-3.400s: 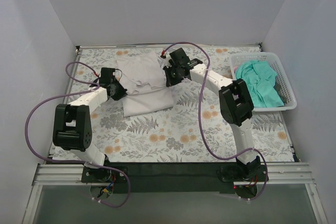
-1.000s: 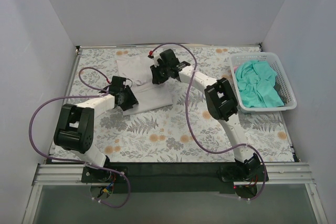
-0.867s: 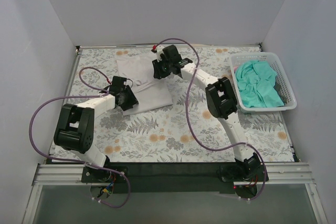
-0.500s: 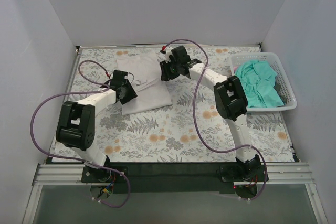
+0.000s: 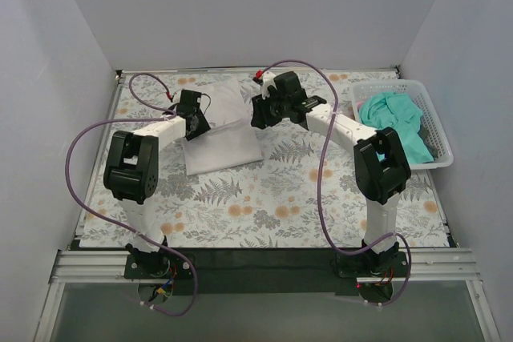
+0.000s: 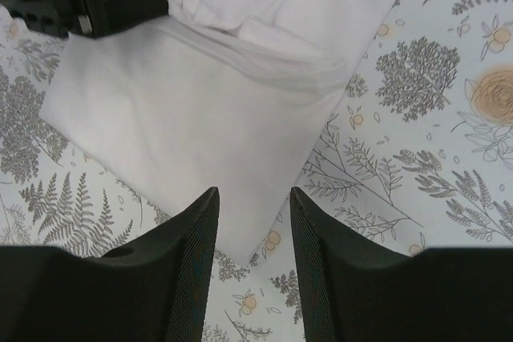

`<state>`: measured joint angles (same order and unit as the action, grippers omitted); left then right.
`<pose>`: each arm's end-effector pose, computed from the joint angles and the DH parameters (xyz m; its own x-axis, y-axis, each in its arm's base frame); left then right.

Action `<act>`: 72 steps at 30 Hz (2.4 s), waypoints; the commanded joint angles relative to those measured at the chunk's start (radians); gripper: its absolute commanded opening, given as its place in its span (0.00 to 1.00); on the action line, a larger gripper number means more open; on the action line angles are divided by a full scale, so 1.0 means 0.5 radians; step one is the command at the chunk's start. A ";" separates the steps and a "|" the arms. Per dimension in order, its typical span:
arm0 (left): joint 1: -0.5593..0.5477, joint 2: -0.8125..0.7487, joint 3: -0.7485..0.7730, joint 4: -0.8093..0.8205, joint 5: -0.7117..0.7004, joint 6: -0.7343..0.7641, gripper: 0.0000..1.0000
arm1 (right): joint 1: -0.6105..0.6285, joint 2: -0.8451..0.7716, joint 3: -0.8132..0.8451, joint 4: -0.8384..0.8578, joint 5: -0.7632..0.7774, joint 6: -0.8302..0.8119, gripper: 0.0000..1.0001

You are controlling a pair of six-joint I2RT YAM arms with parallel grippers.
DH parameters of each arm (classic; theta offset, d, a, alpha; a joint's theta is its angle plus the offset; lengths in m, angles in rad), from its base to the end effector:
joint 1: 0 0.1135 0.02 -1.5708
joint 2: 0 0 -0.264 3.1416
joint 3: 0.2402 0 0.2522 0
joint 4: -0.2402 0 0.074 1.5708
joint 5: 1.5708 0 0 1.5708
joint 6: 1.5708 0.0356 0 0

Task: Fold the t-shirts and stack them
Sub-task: Fold the tshirt

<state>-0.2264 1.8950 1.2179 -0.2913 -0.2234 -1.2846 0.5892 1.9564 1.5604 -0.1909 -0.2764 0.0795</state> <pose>0.3859 -0.0808 0.1675 -0.3193 -0.8864 -0.3351 -0.7430 0.4537 -0.4920 0.3759 0.2629 0.2590 -0.5164 -0.2533 -0.8180 -0.6847 0.6959 0.2168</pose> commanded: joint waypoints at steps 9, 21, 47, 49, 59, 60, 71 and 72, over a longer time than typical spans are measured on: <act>0.131 -0.047 0.304 0.061 -0.075 0.093 0.43 | 0.040 -0.035 -0.206 0.130 -0.238 0.111 0.40; 0.085 -0.798 -0.545 -0.068 0.327 -0.201 0.48 | 0.046 0.174 -0.240 0.311 -0.542 0.362 0.38; -0.293 -1.163 -1.049 -0.500 0.842 -0.379 0.41 | -0.016 -0.541 -1.443 -0.008 -0.404 0.415 0.32; -0.293 -1.274 -0.997 -0.494 0.812 -0.349 0.43 | -0.016 -0.639 -1.400 -0.008 -0.453 0.357 0.32; -0.293 -0.910 -0.755 -0.176 0.895 -0.324 0.42 | -0.016 -0.308 -0.808 0.011 -0.503 0.163 0.31; -0.293 -0.879 -0.745 -0.157 0.876 -0.318 0.41 | -0.019 -0.268 -0.768 0.011 -0.484 0.160 0.31; -0.231 -0.547 -0.463 -0.108 0.757 -0.216 0.33 | -0.095 0.063 -0.476 0.041 -0.457 0.145 0.29; -0.225 -0.529 -0.451 -0.105 0.760 -0.213 0.33 | -0.114 0.082 -0.455 0.041 -0.463 0.142 0.30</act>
<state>-0.3550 1.6264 0.9527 -0.3653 0.1715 -1.4120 0.5560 1.9965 1.2701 -0.1837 -0.5026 0.1696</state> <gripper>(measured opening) 0.329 0.296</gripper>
